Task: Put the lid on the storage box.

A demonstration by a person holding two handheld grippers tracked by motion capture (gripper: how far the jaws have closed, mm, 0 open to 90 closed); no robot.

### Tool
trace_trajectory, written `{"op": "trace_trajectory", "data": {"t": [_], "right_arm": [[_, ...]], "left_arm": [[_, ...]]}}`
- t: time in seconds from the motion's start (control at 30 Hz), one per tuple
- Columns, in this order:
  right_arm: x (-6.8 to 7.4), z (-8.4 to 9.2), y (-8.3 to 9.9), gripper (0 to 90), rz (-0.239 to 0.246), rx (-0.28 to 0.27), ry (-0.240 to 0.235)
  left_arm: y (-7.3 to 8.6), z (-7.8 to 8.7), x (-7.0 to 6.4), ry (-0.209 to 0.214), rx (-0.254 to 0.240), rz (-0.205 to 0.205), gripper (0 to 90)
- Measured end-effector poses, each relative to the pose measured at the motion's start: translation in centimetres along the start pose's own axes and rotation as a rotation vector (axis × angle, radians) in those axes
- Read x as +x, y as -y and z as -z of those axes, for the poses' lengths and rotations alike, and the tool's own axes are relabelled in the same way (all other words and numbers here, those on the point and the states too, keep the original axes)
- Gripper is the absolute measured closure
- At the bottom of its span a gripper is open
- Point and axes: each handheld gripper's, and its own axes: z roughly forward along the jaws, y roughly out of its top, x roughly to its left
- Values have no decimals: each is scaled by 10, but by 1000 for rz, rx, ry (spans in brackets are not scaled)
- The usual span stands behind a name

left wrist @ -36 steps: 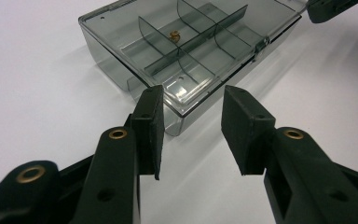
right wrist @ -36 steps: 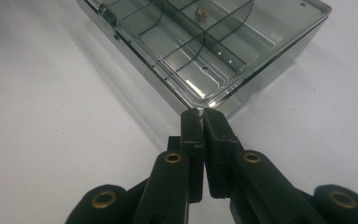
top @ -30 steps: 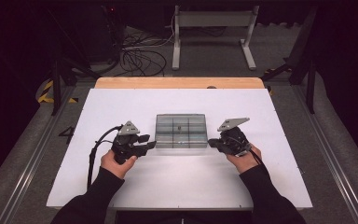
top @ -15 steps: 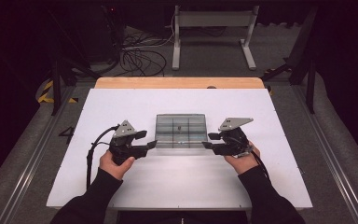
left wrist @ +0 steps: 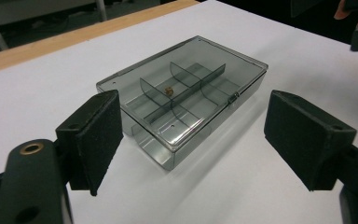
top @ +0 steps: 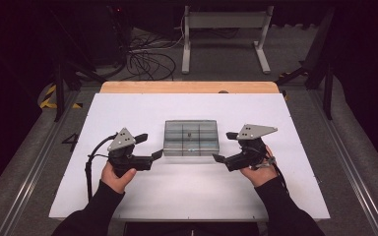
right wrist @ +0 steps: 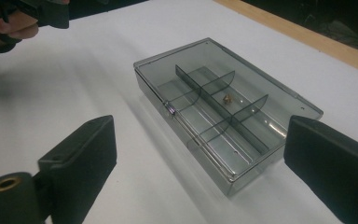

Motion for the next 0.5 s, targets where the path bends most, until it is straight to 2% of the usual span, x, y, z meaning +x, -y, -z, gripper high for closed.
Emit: {"op": "trace_trajectory", "data": {"t": [0.03, 0.27, 0.37, 0.5], "right_arm": [[1, 2, 0, 79, 2, -7, 0], [4, 17, 4, 44, 8, -50, -2], [3, 22, 9, 39, 10, -58, 0], [3, 26, 18, 29, 9, -72, 5]], "left_arm": [[1, 2, 0, -13, -1, -18, 194], [8, 16, 1, -29, -18, -21, 182], [13, 21, 0, -25, -23, -9, 176], [21, 27, -2, -32, -22, -12, 170]]}}
